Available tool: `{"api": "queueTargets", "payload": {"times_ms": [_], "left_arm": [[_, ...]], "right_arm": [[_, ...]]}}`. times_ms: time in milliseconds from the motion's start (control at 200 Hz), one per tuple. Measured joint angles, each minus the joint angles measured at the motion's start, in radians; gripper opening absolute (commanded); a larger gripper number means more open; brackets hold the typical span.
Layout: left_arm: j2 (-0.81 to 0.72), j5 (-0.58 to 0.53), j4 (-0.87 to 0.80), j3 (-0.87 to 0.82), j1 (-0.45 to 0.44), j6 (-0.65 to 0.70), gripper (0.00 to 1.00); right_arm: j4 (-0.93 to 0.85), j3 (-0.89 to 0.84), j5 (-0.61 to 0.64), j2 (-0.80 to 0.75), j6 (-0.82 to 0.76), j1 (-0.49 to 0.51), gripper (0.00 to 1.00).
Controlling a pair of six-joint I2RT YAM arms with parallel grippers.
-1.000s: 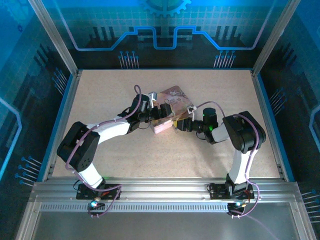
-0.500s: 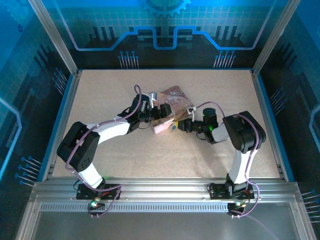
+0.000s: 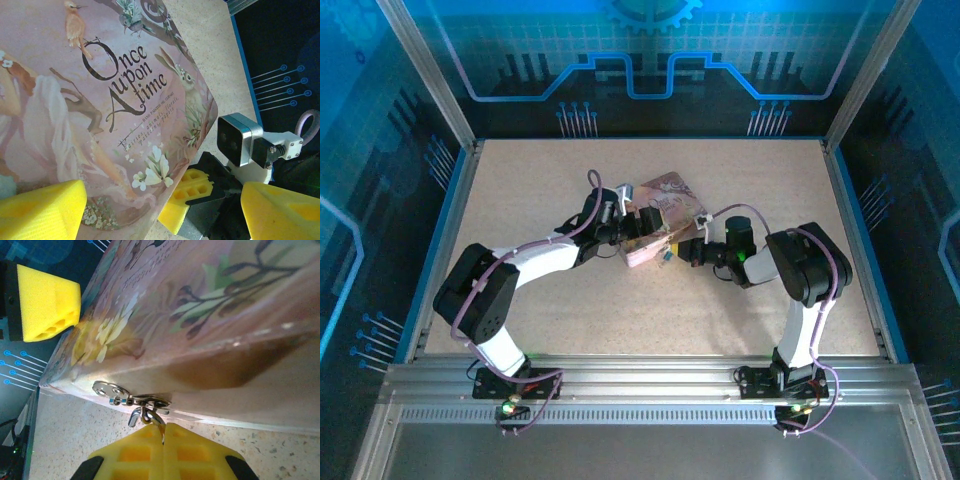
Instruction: Unlock a padlock with a key
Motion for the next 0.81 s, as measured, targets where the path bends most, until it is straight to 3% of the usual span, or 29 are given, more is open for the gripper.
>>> {"api": "queueTargets", "payload": {"times_ms": [805], "left_arm": [[-0.031,-0.032,0.057,-0.06,-0.015,-0.008,0.82]], "right_arm": [[0.105,-0.077,0.192,-0.044,0.308,0.033,0.0]]}}
